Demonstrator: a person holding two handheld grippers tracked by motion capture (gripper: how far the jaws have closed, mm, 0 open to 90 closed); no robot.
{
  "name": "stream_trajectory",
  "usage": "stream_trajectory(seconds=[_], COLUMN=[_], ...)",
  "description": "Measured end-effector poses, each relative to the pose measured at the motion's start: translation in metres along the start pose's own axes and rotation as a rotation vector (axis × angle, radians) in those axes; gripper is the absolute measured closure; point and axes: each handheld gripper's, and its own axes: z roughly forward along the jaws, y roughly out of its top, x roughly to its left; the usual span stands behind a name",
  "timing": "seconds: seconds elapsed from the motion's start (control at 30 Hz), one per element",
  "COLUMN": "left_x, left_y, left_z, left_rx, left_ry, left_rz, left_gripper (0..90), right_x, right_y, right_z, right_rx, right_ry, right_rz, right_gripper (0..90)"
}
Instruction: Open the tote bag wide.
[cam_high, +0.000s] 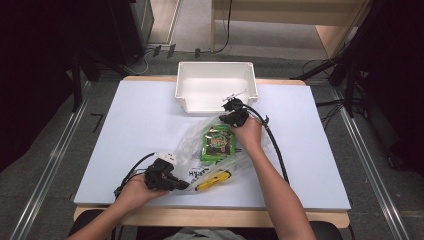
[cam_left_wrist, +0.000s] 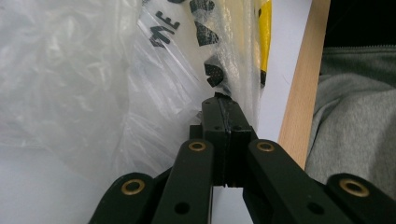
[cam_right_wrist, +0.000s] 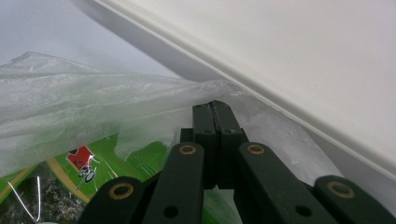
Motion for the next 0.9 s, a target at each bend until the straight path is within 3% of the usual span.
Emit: stream_trajectory(seconds=[0.13,0.2,0.3,0.67,0.9], left_x=[0.002,0.004,0.004,0.001,0.001], left_y=[0.009,0.015,0.021,0.043,0.064], left_z=[-0.007,-0.010,-0.016,-0.036,-0.047], left_rx=[-0.062,-0.080,-0.108,-0.169,-0.183], left_ry=[0.011,0.019,0.039,0.086,0.099], left_rz=[-0.006,-0.035,-0.030,-0.012,-0.008], left_gripper=[90.0,86.3,84.4,68.5,70.2], right_x=[0.004,0.005,0.007,0.010,0.016], right_y=[0.001,0.002,0.002,0.006,0.005], right_z=[-0.001,-0.001,-0.004,-0.024,-0.042], right_rx=[0.012,0.015,0.013,-0.037,-0.051], right_ry=[-0.025,-0.024,-0.015,0.025,0.069], right_rz=[0.004,0.005,0.005,0.006,-0.004], right_gripper=[90.0,90.0,90.0,82.5,76.1])
